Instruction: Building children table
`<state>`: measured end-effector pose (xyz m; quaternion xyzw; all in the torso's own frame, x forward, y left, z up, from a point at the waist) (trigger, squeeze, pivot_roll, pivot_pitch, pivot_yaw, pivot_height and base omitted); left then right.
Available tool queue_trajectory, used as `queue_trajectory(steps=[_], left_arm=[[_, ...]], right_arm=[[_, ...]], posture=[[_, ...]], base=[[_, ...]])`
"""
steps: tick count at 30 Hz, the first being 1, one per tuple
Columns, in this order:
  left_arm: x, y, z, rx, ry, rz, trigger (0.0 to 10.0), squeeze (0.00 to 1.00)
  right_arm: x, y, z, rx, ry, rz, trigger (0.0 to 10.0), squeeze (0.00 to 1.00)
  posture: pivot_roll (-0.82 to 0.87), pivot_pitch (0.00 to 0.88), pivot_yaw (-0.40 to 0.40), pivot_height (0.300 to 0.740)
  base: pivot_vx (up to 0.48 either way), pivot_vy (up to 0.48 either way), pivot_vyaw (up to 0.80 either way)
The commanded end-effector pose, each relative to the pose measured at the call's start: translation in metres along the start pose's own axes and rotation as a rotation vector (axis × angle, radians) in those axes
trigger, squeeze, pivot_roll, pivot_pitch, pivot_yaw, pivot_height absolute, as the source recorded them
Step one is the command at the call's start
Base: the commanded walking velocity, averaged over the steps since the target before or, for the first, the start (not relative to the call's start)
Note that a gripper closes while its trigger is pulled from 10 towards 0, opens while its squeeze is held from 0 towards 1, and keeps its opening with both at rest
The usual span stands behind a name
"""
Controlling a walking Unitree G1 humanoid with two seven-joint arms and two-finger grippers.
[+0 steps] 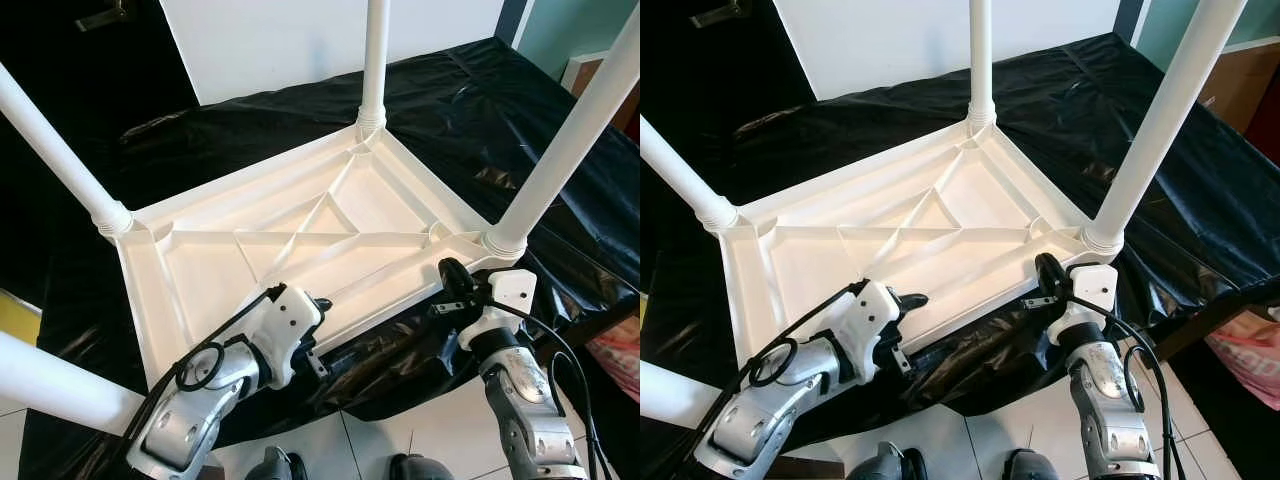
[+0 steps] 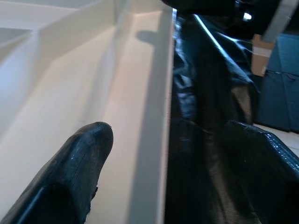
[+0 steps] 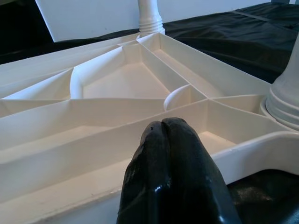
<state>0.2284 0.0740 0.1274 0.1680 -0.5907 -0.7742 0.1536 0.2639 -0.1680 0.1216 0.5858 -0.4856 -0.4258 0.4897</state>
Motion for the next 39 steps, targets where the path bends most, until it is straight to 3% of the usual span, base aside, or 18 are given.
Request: queue_trajectory(steps=[1, 9, 10, 12, 13, 14, 20, 24, 29, 30, 32, 36, 39], left_arm=[[0.007, -0.006, 0.001, -0.034, -0.073, 0.009, 10.0, 0.0], [0.013, -0.016, 0.008, -0.115, -0.104, 0.073, 10.0, 0.0], [0.014, -0.017, 0.008, -0.123, -0.096, 0.083, 6.9, 0.0], [0.015, -0.018, 0.007, -0.13, -0.091, 0.091, 6.9, 0.0], [0.015, -0.021, 0.005, -0.156, -0.071, 0.079, 4.6, 0.0], [0.013, -0.026, 0.002, -0.186, -0.038, 0.075, 0.0, 0.0], [0.005, -0.034, -0.004, -0.237, 0.042, 0.038, 0.0, 0.0], [-0.006, -0.025, -0.013, -0.198, 0.142, 0.046, 0.0, 0.0], [-0.012, -0.022, -0.016, -0.183, 0.188, 0.06, 0.0, 0.0], [-0.016, -0.019, -0.018, -0.171, 0.216, 0.069, 0.5, 0.0], [-0.019, -0.016, -0.022, -0.158, 0.239, 0.068, 0.0, 0.0], [-0.022, -0.012, -0.027, -0.147, 0.27, 0.071, 0.2, 0.0], [-0.028, -0.006, -0.039, -0.129, 0.331, 0.08, 0.0, 0.0]], right_arm=[[-0.004, -0.001, 0.0, -0.009, 0.008, -0.007, 10.0, 0.0], [0.001, -0.002, 0.009, -0.013, -0.085, 0.005, 10.0, 0.0], [0.001, -0.001, 0.01, -0.014, -0.101, 0.005, 10.0, 0.0], [0.001, -0.002, 0.011, -0.015, -0.11, 0.004, 10.0, 0.0], [0.001, -0.002, 0.012, -0.02, -0.122, 0.002, 10.0, 0.0], [0.001, -0.003, 0.014, -0.026, -0.138, 0.007, 10.0, 0.0], [0.006, -0.007, 0.02, -0.044, -0.201, 0.013, 10.0, 0.0], [0.006, -0.009, 0.021, -0.055, -0.217, 0.008, 10.0, 0.0], [0.006, -0.008, 0.02, -0.053, -0.22, 0.009, 10.0, 0.0], [0.006, -0.008, 0.019, -0.052, -0.222, 0.009, 10.0, 0.0], [0.005, -0.007, 0.018, -0.05, -0.224, 0.009, 10.0, 0.0], [0.005, -0.007, 0.017, -0.049, -0.225, 0.008, 10.0, 0.0], [0.003, -0.007, 0.013, -0.045, -0.229, 0.006, 10.0, 0.0]], posture=[[-0.08, 0.146, 0.067, 0.74], [-0.09, 0.153, 0.065, 0.74], [-0.09, 0.154, 0.066, 0.74], [-0.09, 0.155, 0.066, 0.74], [-0.09, 0.158, 0.066, 0.74], [-0.09, 0.16, 0.065, 0.74], [-0.09, 0.163, 0.064, 0.74], [-0.1, 0.16, 0.066, 0.74], [-0.1, 0.159, 0.066, 0.74], [-0.1, 0.157, 0.066, 0.74], [-0.1, 0.153, 0.068, 0.74], [-0.1, 0.153, 0.068, 0.74], [-0.1, 0.145, 0.072, 0.74]], base=[[0.0, 0.0, 0.0], [0.0, 0.0, 0.0], [0.0, 0.0, 0.0], [0.0, 0.0, 0.0], [0.0, 0.0, 0.0], [0.0, 0.0, 0.0], [0.0, 0.0, 0.0], [0.0, 0.0, 0.0], [0.0, 0.0, 0.0], [0.0, 0.0, 0.0], [0.0, 0.0, 0.0], [0.0, 0.0, 0.0], [0.0, 0.0, 0.0]])
Point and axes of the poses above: a point about 5 cm out from each wrist's last joint towards the gripper, its own z axis pointing back from the gripper into the wrist, its own y axis along the axis of the wrist's last joint, x = y × z, the point moved 1 cm from there along -z, pointing out of the wrist towards the gripper, and after that the axes turned 1 degree about z, right-handed, at the moved point
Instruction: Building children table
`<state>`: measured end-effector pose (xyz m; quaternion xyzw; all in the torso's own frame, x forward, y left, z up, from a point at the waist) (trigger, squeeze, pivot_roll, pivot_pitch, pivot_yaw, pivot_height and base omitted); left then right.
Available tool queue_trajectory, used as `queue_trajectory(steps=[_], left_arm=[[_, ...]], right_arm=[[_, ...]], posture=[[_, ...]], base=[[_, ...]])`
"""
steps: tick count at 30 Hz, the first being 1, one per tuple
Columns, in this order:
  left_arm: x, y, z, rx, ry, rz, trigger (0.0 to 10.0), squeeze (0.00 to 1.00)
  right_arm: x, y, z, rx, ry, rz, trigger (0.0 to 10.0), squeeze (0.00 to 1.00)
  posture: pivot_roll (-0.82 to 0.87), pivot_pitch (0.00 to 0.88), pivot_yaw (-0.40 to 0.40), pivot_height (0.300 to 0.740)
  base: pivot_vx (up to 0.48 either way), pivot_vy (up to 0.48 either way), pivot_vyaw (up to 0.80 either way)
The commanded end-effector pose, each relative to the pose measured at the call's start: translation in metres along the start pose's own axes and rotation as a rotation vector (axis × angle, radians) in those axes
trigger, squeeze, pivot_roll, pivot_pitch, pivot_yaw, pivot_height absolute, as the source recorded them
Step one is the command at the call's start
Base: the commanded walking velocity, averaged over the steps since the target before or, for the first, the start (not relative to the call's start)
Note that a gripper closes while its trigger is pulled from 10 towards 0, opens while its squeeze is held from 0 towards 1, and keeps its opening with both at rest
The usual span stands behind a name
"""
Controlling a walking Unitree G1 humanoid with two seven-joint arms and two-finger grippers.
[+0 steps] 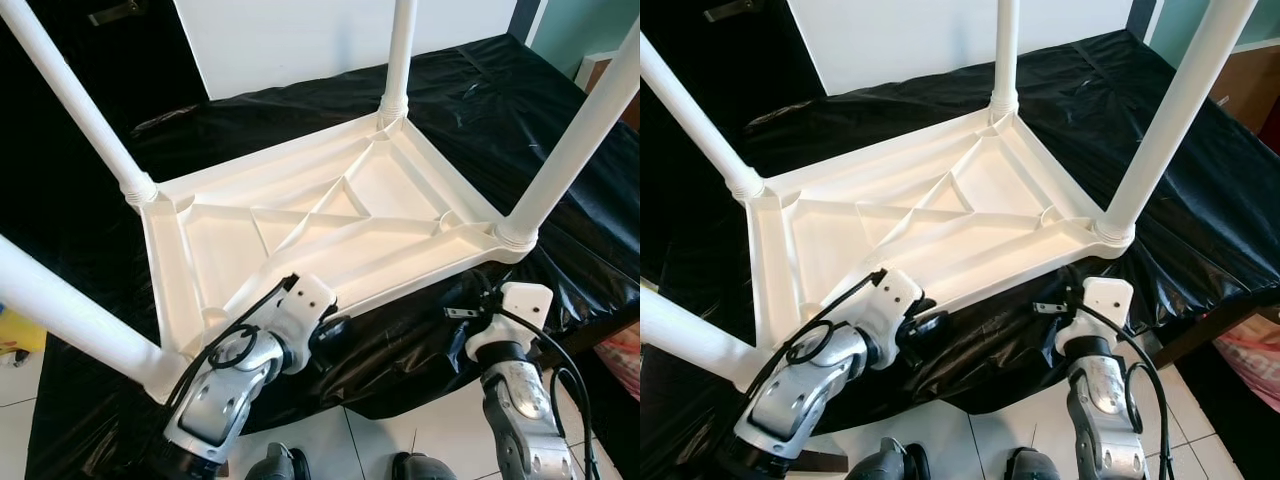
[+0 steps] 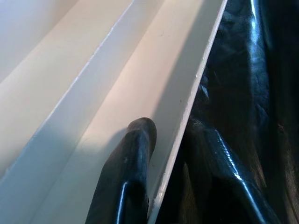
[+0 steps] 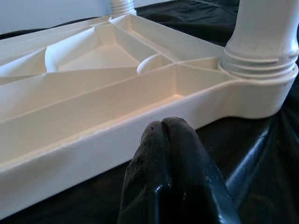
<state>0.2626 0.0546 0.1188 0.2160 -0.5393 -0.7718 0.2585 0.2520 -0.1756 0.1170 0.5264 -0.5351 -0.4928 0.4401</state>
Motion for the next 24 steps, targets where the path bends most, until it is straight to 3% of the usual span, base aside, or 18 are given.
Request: queue_trajectory(steps=[1, 2, 3, 7, 13, 14, 15, 16, 19, 20, 24], left_arm=[[-0.005, -0.003, -0.006, -0.026, 0.117, -0.007, 0.0, 0.0], [-0.005, -0.003, -0.006, -0.026, 0.117, -0.007, 0.0, 0.0], [-0.004, 0.001, -0.019, -0.027, 0.155, -0.016, 0.0, 0.0], [-0.003, 0.002, -0.022, -0.028, 0.165, -0.018, 0.0, 0.0], [-0.011, 0.012, -0.032, -0.006, 0.264, 0.03, 0.0, 0.0], [-0.013, 0.017, -0.035, 0.012, 0.301, 0.061, 7.6, 0.0], [-0.013, 0.017, -0.035, 0.012, 0.301, 0.061, 7.6, 0.0], [-0.011, 0.021, -0.038, 0.034, 0.293, 0.084, 10.0, 0.0], [0.005, 0.03, -0.041, 0.101, 0.163, 0.081, 10.0, 0.0], [0.008, 0.03, -0.039, 0.114, 0.125, 0.099, 10.0, 1.0], [0.012, 0.037, -0.033, 0.181, 0.05, 0.072, 10.0, 1.0]], right_arm=[[-0.002, -0.004, 0.0, -0.022, -0.003, 0.001, 10.0, 0.0], [-0.002, -0.004, 0.0, -0.022, -0.003, 0.001, 10.0, 0.0], [-0.003, -0.003, -0.003, -0.017, -0.009, -0.002, 10.0, 0.0], [-0.004, -0.003, -0.003, -0.015, -0.011, -0.003, 10.0, 0.0], [-0.006, -0.003, -0.004, -0.015, -0.011, -0.003, 10.0, 0.0], [-0.007, -0.004, -0.005, -0.016, -0.012, -0.004, 10.0, 0.0], [-0.007, -0.004, -0.005, -0.016, -0.012, -0.004, 10.0, 0.0], [-0.007, -0.004, -0.005, -0.017, -0.014, -0.004, 10.0, 0.0], [-0.006, -0.004, -0.007, -0.017, -0.026, 0.004, 10.0, 0.0], [-0.007, -0.003, -0.007, -0.012, -0.023, 0.01, 10.0, 0.0], [-0.006, 0.0, -0.009, 0.01, -0.021, 0.036, 10.0, 0.0]], posture=[[-0.1, 0.145, 0.072, 0.74], [-0.1, 0.145, 0.072, 0.74], [-0.1, 0.141, 0.075, 0.74], [-0.1, 0.14, 0.075, 0.74], [-0.11, 0.135, 0.08, 0.74], [-0.11, 0.133, 0.082, 0.74], [-0.11, 0.133, 0.082, 0.74], [-0.11, 0.133, 0.082, 0.74], [-0.11, 0.135, 0.082, 0.74], [-0.1, 0.139, 0.082, 0.74], [-0.1, 0.143, 0.081, 0.74]], base=[[0.0, 0.0, 0.0], [0.0, 0.0, 0.0], [0.0, 0.0, 0.0], [0.0, 0.0, 0.0], [0.0, 0.0, 0.0], [0.0, 0.0, 0.0], [0.0, 0.0, 0.0], [0.0, 0.0, 0.0], [0.0, 0.0, 0.0], [0.0, 0.0, 0.0], [0.0, 0.0, 0.0]])
Point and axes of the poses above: a point about 5 cm out from each wrist's last joint towards the gripper, its own z axis pointing back from the gripper into the wrist, its own y axis along the axis of the wrist's last joint, x = y × z, the point moved 1 cm from there along -z, pointing out of the wrist towards the gripper, and after that the axes turned 1 degree about z, right-handed, at the moved point
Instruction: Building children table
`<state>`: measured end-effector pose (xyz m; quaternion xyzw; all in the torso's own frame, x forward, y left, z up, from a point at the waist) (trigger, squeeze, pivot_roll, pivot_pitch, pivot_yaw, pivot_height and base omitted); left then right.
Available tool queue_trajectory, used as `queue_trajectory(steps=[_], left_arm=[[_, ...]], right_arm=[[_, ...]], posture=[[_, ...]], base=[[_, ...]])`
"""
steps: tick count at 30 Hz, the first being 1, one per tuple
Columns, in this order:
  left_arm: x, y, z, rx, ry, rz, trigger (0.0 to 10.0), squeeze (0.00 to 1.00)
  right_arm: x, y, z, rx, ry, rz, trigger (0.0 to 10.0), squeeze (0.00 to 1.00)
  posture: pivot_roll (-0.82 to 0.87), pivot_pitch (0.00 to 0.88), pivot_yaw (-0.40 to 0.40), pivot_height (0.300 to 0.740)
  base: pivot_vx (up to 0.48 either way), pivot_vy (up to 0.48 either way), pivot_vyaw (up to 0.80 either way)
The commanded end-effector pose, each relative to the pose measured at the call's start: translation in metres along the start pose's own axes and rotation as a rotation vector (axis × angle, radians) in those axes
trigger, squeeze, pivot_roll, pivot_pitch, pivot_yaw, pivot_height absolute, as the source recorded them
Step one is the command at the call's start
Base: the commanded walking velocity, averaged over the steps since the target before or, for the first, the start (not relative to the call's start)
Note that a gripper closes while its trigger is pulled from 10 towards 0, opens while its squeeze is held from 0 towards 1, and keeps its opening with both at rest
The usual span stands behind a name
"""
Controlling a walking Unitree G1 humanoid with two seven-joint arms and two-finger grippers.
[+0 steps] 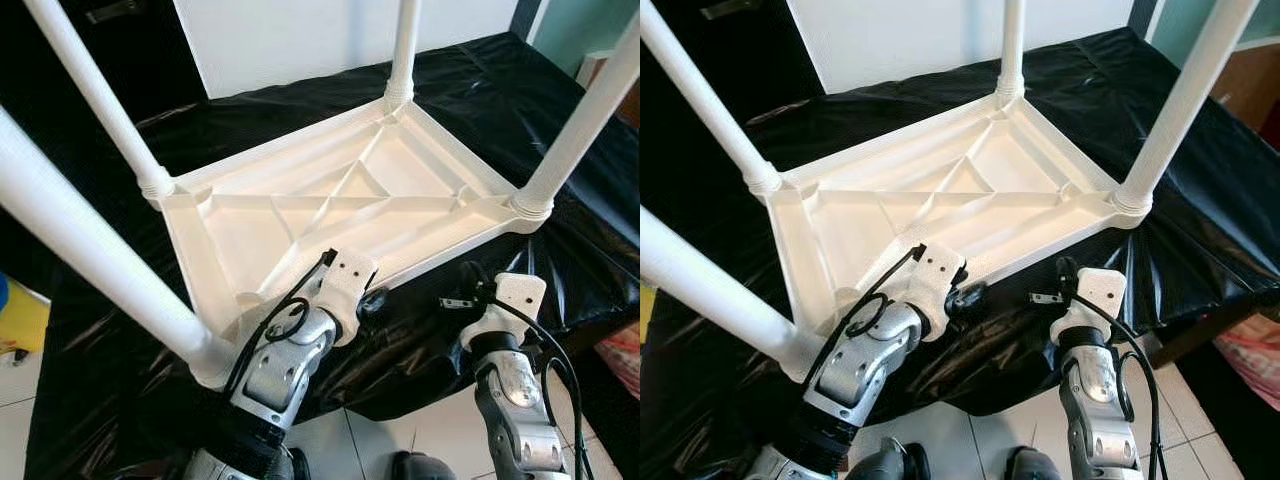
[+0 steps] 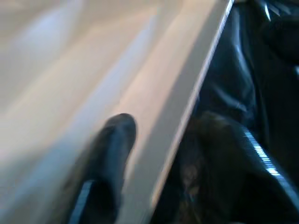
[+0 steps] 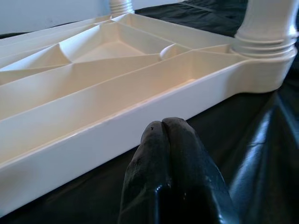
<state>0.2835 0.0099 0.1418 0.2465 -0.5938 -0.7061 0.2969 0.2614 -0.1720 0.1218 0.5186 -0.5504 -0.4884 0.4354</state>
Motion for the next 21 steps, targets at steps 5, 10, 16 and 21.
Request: queue_trajectory(steps=[5, 10, 16, 21], left_arm=[[0.004, 0.018, 0.023, 0.16, -0.143, -0.035, 10.0, 0.0], [-0.001, 0.029, 0.044, 0.238, -0.177, 0.0, 10.0, 0.0], [0.004, 0.02, 0.068, 0.202, -0.255, 0.029, 10.0, 0.0], [0.009, 0.007, 0.088, 0.116, -0.333, 0.029, 10.0, 0.0]], right_arm=[[0.0, 0.004, -0.001, 0.03, 0.007, 0.026, 10.0, 1.0], [0.001, 0.004, 0.0, 0.031, 0.013, 0.005, 10.0, 1.0], [0.002, 0.001, -0.001, 0.022, 0.013, -0.001, 10.0, 1.0], [0.004, 0.001, -0.006, 0.022, 0.014, 0.003, 10.0, 1.0]], posture=[[-0.1, 0.153, 0.078, 0.74], [-0.09, 0.158, 0.073, 0.74], [-0.08, 0.158, 0.065, 0.74], [-0.07, 0.153, 0.06, 0.74]], base=[[0.0, 0.0, 0.0], [0.0, 0.0, 0.0], [0.0, 0.0, 0.0], [0.0, 0.0, 0.0]])
Point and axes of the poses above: a point about 5 cm out from each wrist's last joint towards the gripper, its own z axis pointing back from the gripper into the wrist, its own y axis along the axis of the wrist's last joint, x = y × z, the point moved 1 cm from there along -z, pointing out of the wrist towards the gripper, and after that the axes turned 1 degree about z, right-handed, at the moved point
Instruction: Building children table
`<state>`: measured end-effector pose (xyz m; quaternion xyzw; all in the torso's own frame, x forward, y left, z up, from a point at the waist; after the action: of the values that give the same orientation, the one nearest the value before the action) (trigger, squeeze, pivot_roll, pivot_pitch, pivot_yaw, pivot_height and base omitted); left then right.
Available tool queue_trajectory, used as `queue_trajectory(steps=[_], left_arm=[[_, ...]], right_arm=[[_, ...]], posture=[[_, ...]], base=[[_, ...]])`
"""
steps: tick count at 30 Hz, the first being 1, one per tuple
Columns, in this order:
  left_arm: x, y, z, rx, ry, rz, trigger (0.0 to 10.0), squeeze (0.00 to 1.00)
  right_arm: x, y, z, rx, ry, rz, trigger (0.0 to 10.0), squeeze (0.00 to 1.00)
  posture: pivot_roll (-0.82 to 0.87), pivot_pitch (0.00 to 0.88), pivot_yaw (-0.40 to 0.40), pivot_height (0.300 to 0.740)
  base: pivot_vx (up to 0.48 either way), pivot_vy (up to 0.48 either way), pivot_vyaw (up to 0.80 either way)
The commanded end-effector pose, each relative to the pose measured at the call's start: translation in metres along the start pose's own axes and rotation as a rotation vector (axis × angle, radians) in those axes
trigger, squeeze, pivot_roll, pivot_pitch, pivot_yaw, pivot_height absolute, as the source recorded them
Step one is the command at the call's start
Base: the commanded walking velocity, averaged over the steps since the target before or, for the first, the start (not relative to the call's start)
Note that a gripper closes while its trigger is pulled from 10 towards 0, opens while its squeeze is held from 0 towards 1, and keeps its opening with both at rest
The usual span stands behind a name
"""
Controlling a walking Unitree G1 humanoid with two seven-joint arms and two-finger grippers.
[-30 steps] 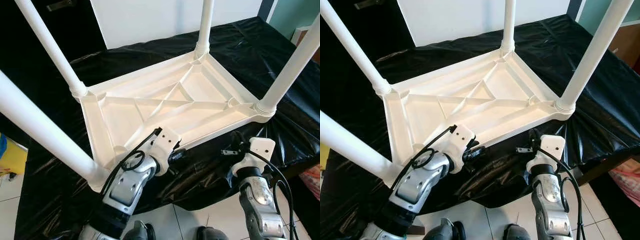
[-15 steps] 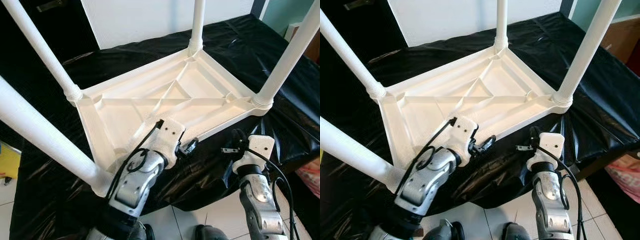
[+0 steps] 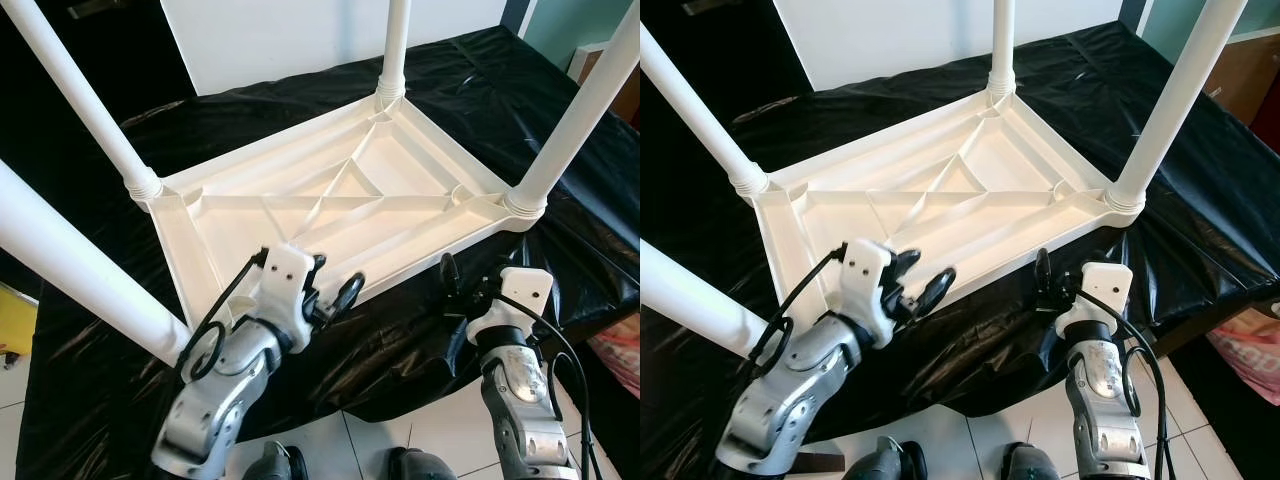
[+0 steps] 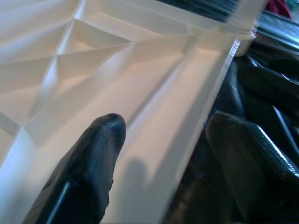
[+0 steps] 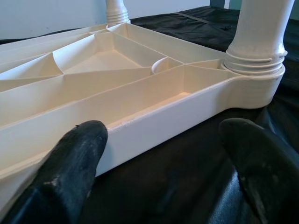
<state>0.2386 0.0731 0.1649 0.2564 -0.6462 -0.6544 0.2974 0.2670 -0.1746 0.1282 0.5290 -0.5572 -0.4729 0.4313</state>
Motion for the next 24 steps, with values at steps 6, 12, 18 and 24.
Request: queue_trajectory(steps=[6, 12, 18, 24], left_arm=[[0.018, -0.006, 0.053, -0.138, -0.421, 0.044, 10.0, 0.0], [-0.006, -0.015, 0.094, -0.272, -0.33, 0.073, 10.0, 0.0], [-0.014, -0.017, 0.103, -0.298, -0.287, 0.07, 10.0, 0.0], [-0.039, -0.017, 0.132, -0.369, -0.17, 0.061, 10.0, 0.0]], right_arm=[[0.003, -0.01, -0.004, -0.048, -0.03, -0.016, 10.0, 0.0], [0.002, -0.015, -0.007, -0.061, -0.036, -0.032, 10.0, 0.0], [0.002, -0.017, -0.008, -0.065, -0.039, -0.032, 10.0, 0.0], [0.001, -0.019, -0.012, -0.069, -0.044, -0.037, 10.0, 0.0]], posture=[[-0.04, 0.148, 0.05, 0.74], [-0.01, 0.146, 0.043, 0.74], [-0.01, 0.145, 0.044, 0.74], [0.01, 0.136, 0.051, 0.74]], base=[[0.0, 0.0, 0.0], [0.0, 0.0, 0.0], [0.0, 0.0, 0.0], [0.0, 0.0, 0.0]])
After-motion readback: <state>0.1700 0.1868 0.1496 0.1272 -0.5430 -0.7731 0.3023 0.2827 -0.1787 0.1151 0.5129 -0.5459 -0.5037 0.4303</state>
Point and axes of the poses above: a point about 5 cm out from each wrist's last joint towards the gripper, its own z axis pointing back from the gripper into the wrist, its own y axis along the axis of the wrist's last joint, x = y × z, the point moved 1 cm from there along -z, pointing out of the wrist towards the gripper, and after that the axes turned 1 degree about z, right-handed, at the moved point
